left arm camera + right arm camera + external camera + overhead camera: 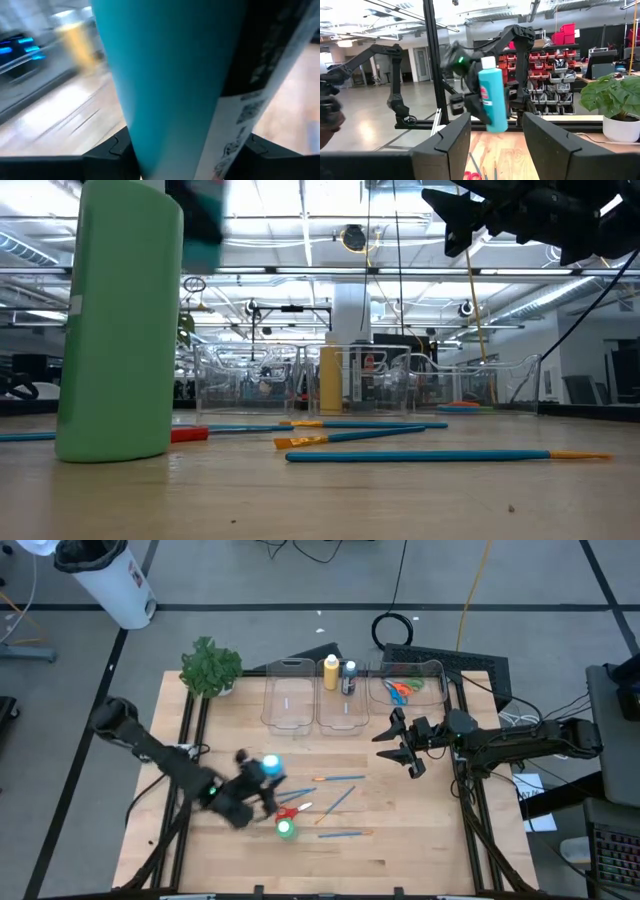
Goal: Pick & Place Paint Supplies
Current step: Put the blue paint bottle into the middle transparent bin
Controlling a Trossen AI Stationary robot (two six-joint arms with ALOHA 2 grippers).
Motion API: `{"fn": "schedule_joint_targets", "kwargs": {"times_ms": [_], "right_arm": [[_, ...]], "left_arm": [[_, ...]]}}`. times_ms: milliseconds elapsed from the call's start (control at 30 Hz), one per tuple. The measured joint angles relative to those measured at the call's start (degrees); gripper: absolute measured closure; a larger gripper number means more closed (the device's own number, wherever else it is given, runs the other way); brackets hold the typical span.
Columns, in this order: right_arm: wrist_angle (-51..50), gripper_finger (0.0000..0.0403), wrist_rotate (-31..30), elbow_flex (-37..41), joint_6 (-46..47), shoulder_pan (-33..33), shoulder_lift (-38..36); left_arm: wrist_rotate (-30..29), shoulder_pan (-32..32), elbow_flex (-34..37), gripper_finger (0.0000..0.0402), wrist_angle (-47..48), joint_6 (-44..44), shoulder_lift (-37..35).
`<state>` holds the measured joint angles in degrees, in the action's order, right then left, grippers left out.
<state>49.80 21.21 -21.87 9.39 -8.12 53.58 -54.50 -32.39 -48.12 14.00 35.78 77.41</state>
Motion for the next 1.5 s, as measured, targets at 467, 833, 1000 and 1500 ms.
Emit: {"fn": "schedule_joint_targets", "kwargs": {"times_ms": [467, 833, 1000, 1500], "right_arm": [[-0.76, 0.0232, 0.00, 0.02, 0.00, 0.00, 0.02], [-2.22, 0.0232, -2.82, 0.03, -4.17, 0.00, 0.02], [-3.02, 0.0230, -7.71, 0.04, -3.15, 1.01, 0.02], [-49.18, 0.0159, -43.36, -20.74, -7.21, 27.25, 6.19]], "left_arm": [[33.02, 21.40, 0.02, 0.0198, -42.56, -33.58, 11.89], [44.54, 27.55, -2.60, 0.0197, -47.87, -28.32, 24.99], [46.00, 27.18, -7.45, 0.0197, -43.31, -27.83, 28.96], [50.25, 25.94, -21.62, 0.0197, -28.94, -29.31, 40.55]]}}
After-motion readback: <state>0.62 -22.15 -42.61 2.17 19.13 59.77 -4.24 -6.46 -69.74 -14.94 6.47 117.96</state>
